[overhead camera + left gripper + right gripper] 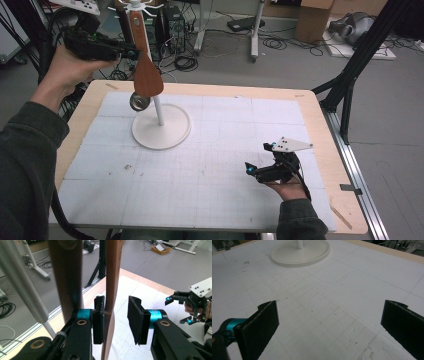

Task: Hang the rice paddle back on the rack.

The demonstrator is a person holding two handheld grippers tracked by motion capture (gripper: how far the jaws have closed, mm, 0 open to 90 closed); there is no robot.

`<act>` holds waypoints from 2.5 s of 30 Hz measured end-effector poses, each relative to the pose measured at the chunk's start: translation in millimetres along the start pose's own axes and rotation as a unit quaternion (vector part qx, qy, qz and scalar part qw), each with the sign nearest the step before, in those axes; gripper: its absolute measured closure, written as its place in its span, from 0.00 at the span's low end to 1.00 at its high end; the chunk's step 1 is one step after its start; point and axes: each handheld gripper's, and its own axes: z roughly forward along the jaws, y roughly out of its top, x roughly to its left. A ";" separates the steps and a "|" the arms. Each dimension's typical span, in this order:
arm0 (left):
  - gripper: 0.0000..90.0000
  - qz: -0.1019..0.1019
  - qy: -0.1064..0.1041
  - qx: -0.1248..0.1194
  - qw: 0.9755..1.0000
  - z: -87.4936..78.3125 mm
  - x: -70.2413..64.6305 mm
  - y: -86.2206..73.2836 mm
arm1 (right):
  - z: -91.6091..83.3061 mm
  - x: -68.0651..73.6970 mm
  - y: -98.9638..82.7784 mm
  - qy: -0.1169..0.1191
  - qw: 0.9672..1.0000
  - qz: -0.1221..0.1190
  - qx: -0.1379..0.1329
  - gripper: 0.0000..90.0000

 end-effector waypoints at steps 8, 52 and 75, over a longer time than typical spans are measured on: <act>0.73 -0.002 0.006 0.004 1.000 -9.3 -4.1 -16.2 | 0.5 -0.2 0.0 0.002 1.000 0.000 0.004 0.00; 0.23 -0.026 0.020 0.003 0.999 0.6 -40.2 -132.5 | -3.5 -1.1 -0.3 -0.010 1.000 0.006 -0.006 0.00; 0.07 -0.049 0.026 -0.001 0.998 14.9 -56.7 -182.3 | -3.6 0.9 -1.1 -0.013 1.000 0.004 -0.003 0.00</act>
